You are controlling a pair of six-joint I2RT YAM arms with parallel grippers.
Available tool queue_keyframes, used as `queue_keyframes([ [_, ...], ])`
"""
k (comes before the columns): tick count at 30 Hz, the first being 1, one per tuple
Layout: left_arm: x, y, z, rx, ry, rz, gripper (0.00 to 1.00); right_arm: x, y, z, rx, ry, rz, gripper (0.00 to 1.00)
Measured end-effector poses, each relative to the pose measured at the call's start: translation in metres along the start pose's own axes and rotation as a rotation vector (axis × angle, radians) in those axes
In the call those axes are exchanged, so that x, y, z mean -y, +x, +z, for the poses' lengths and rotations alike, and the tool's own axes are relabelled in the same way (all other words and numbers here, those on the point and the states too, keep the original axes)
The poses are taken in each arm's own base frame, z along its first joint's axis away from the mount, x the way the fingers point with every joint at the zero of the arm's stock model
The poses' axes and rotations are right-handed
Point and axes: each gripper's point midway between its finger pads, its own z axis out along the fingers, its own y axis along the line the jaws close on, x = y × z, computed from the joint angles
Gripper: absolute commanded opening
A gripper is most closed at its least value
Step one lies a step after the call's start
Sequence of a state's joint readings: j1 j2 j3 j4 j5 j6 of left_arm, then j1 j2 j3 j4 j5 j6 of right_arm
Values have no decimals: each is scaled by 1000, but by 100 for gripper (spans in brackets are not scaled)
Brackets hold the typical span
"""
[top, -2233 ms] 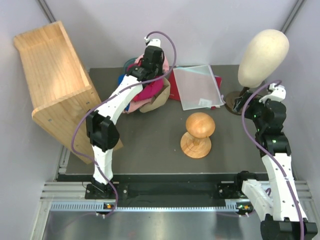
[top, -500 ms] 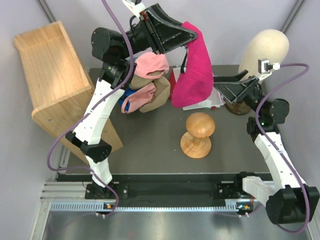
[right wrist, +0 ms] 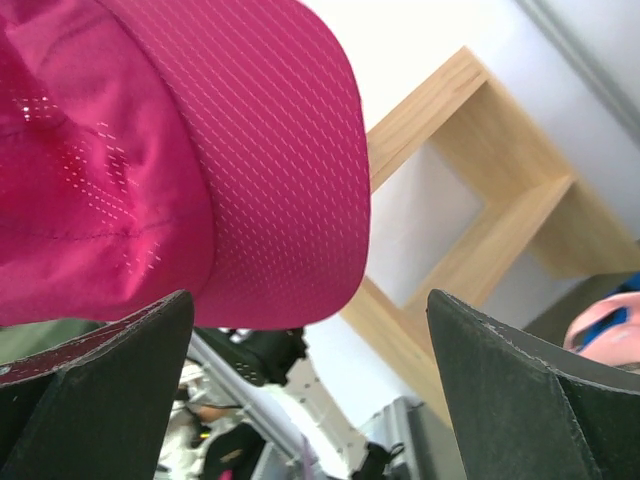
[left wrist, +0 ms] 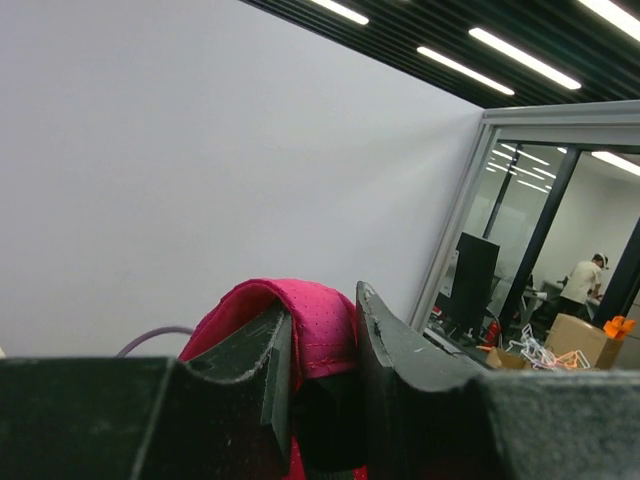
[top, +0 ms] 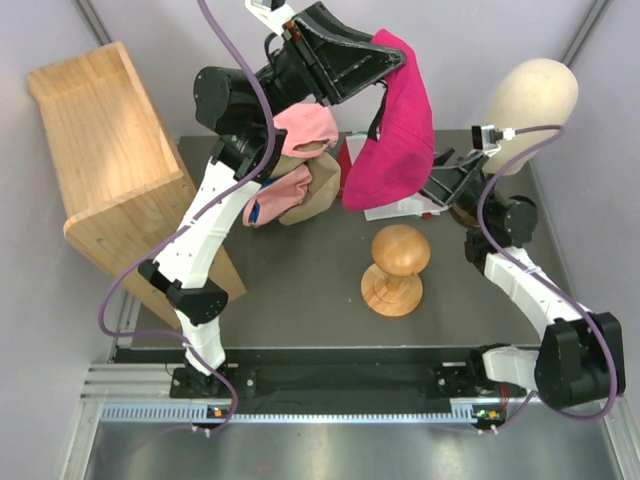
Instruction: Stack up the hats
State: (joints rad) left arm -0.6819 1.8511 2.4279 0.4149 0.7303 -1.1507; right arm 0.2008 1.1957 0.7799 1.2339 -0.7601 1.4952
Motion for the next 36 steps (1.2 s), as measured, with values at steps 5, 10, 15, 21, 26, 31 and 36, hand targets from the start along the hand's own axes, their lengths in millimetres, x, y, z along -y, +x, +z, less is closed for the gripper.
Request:
queue_keyframes([
  [5, 3, -5, 1, 28, 10, 12, 0, 14, 15, 9, -33, -1, 113, 100],
  [10, 5, -9, 2, 48, 13, 14, 0, 14, 22, 20, -58, -23, 137, 100],
  [15, 7, -11, 2, 56, 20, 13, 0, 3, 15, 35, -59, -70, 129, 100],
  [21, 7, -11, 2, 59, 21, 20, 0, -12, 11, 54, -67, -126, 178, 90],
  [26, 4, -12, 1, 60, 14, 39, 0, -16, 14, 55, -74, -131, 224, 74],
  [31, -2, -16, -7, 59, -27, 67, 0, -30, 11, 52, -66, -147, 238, 56],
  [36, 0, -28, -21, 69, -71, 113, 0, -61, 10, 43, -58, -196, 211, 45],
])
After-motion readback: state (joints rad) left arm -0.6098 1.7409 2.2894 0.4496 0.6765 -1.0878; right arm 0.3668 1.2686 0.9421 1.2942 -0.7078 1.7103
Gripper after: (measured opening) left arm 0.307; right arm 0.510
